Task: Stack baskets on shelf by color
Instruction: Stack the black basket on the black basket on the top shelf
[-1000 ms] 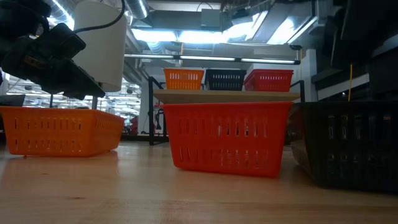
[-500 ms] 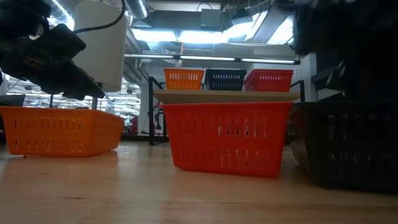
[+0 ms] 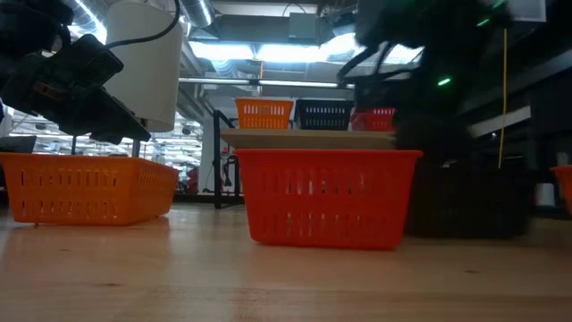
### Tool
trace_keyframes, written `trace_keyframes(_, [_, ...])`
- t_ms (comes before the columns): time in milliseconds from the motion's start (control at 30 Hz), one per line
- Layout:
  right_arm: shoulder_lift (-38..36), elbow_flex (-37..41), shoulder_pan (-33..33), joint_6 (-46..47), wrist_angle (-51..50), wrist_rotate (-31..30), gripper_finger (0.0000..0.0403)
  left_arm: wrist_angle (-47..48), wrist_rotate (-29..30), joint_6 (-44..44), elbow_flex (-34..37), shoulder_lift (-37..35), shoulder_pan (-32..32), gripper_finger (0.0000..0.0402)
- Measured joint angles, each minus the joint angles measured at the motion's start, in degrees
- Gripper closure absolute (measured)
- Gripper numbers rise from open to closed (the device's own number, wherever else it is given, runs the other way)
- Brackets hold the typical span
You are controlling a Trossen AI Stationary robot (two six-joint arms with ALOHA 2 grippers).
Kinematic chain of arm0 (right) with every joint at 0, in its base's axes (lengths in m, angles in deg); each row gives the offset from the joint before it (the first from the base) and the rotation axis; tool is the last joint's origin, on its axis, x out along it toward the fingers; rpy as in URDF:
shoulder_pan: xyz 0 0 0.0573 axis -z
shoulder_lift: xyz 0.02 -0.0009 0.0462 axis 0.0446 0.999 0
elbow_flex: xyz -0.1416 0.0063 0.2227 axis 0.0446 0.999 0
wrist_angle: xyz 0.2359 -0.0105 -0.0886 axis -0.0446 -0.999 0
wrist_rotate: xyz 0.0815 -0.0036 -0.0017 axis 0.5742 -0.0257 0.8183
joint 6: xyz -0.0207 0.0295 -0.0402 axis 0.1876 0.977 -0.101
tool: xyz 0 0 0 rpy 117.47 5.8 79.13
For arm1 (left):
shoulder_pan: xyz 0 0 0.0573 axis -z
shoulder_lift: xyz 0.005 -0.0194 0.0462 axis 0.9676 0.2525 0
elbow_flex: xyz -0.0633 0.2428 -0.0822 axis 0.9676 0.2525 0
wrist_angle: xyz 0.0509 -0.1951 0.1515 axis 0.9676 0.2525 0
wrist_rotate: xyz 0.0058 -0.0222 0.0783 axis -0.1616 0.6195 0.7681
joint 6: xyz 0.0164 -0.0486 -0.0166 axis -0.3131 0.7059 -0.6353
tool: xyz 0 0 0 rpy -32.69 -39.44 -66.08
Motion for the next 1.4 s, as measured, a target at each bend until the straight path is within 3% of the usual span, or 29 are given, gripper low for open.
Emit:
trace_keyframes(233, [0.2,0.0,8.8,-11.6,10.9,-2.2,0.0256,0.0,0.0,0.0,0.0,0.0,0.0,0.0401])
trace_keyframes(400, [-1.2,-3.6,10.3,-13.2,8.0,-1.1,0.0256,0.0,0.0,0.0,0.0,0.0,0.0,0.0401])
trace_keyframes(533, [-2.9,-9.9,8.4,-12.9,-2.4,-0.1,0.0256,0.0,0.0,0.0,0.0,0.0,0.0,0.0401])
trace_keyframes(667, [-3.8,-14.1,5.1,-14.6,-13.2,10.8,0.0256,0.1,0.0,0.0,0.0,0.0,0.0,0.0401])
trace_keyframes(767, [-4.4,-13.2,2.1,-15.7,-14.2,15.2,0.0256,0.4,0.0,0.0,0.0,0.0,0.0,0.0401])
trace_keyframes(967, [-4.5,-10.1,-4.3,-16.1,-15.2,15.8,0.0256,1.1,0.0,1.4,0.0,0.0,0.0,0.0401])
trace_keyframes(1200, [-4.5,-7.2,-7.1,-17.7,-14.1,5.6,0.0256,1.1,0.0,1.6,0.0,0.0,0.0,0.0401])
trace_keyframes(1400, [-4.5,-4.4,-5.8,-21.8,-10.3,10.5,0.0256,1.1,0.0,1.7,0.0,0.0,0.0,0.0401])
